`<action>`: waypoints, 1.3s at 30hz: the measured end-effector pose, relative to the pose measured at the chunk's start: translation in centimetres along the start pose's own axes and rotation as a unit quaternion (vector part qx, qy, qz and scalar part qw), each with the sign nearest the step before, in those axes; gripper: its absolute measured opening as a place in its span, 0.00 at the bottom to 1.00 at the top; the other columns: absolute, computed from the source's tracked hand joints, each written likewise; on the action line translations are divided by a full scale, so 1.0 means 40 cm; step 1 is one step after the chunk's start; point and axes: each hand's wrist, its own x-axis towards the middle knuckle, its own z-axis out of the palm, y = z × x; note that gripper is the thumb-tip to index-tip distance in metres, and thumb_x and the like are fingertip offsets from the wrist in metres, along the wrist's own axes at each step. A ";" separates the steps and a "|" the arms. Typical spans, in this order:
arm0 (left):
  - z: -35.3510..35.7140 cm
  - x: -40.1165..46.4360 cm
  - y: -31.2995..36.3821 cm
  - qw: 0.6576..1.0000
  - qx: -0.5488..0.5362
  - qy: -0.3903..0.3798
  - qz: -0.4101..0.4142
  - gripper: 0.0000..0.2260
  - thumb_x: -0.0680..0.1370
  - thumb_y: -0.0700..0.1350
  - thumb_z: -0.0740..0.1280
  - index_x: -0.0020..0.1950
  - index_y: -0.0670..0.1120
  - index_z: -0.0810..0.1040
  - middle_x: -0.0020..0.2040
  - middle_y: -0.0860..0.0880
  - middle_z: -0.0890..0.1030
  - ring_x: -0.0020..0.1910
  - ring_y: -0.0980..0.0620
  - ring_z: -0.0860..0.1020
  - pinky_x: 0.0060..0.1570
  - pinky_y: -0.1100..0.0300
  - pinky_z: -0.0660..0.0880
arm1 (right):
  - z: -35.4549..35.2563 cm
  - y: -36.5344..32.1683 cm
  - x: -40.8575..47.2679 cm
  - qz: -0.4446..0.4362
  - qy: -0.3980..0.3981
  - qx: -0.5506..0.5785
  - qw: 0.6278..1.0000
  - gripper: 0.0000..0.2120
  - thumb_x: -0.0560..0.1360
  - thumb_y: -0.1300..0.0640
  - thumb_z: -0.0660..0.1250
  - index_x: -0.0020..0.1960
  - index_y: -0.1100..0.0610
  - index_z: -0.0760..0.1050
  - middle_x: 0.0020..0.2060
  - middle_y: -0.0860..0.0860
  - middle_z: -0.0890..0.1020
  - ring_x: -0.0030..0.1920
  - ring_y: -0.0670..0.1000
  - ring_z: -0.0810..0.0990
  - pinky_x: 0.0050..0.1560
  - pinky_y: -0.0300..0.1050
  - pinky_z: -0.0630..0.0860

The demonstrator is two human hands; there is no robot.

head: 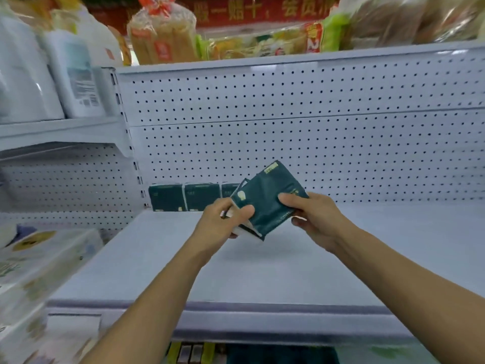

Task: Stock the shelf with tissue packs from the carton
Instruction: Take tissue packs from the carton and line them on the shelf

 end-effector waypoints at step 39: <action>0.193 0.364 -0.133 0.986 -0.017 -0.132 -0.103 0.12 0.77 0.45 0.73 0.59 0.55 0.78 0.52 0.48 0.83 0.45 0.51 0.83 0.40 0.57 0.81 | -0.367 0.150 0.440 -0.281 0.122 -0.675 0.671 0.27 0.66 0.58 0.77 0.62 0.59 0.73 0.56 0.57 0.76 0.56 0.59 0.75 0.50 0.56 0.76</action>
